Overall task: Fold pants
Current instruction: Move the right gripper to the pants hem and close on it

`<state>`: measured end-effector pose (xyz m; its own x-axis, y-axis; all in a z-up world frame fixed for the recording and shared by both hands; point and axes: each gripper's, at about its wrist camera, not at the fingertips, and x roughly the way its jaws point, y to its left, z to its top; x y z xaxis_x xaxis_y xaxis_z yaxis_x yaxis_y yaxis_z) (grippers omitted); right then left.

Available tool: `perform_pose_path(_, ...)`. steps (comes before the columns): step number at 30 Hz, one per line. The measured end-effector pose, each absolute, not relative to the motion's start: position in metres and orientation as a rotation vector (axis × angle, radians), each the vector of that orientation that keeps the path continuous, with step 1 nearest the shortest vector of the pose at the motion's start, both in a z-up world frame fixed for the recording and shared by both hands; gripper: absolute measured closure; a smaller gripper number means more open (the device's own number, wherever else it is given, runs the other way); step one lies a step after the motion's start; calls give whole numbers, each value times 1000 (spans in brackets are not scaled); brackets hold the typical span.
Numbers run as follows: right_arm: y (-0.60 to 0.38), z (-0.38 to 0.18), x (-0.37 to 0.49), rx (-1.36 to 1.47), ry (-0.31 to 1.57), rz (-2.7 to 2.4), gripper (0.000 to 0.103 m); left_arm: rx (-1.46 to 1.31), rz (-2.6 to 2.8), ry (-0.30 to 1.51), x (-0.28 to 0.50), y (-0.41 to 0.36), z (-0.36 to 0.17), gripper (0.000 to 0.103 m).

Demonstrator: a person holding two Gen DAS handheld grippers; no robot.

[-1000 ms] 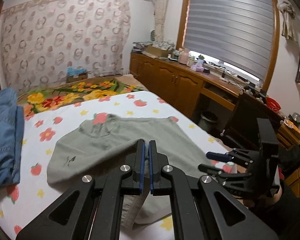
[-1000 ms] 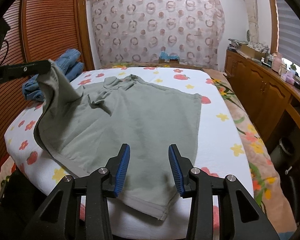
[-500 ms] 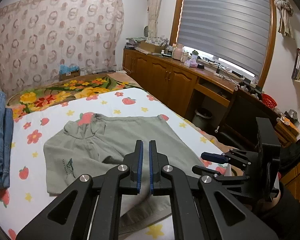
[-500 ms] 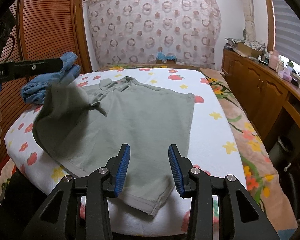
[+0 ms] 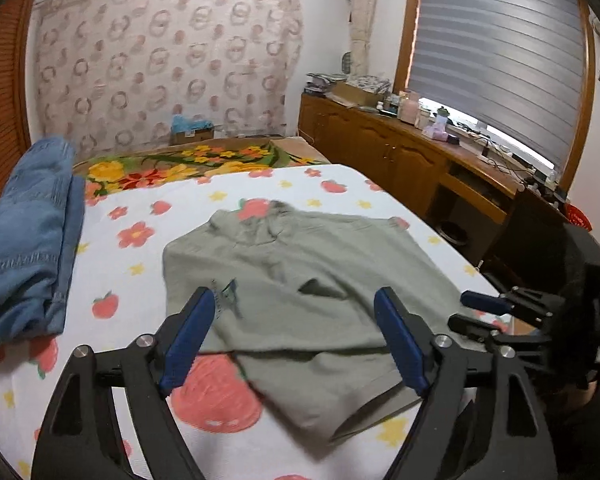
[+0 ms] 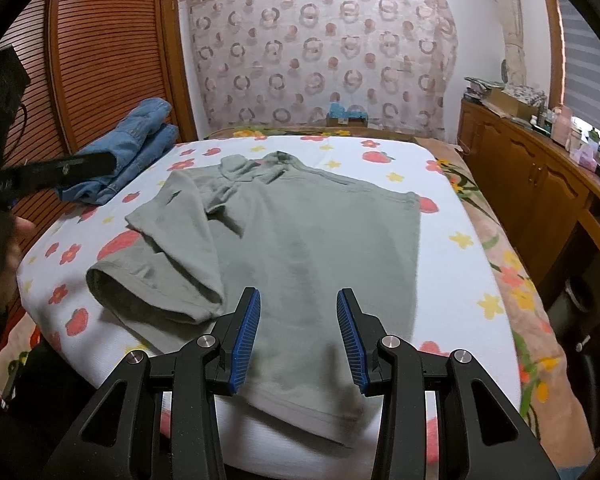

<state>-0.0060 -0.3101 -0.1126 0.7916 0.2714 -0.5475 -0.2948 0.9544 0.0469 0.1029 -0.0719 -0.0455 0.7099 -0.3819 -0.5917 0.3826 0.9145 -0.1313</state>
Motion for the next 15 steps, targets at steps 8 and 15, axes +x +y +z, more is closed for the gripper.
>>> perform_pose_path(8,-297,-114,-4,-65,587,356,62,16,-381,746,97,-62,-81,21)
perform_pose_path(15,-296,-119,0,-79,607,400,67,40,-363,822,91,-61,-107,21)
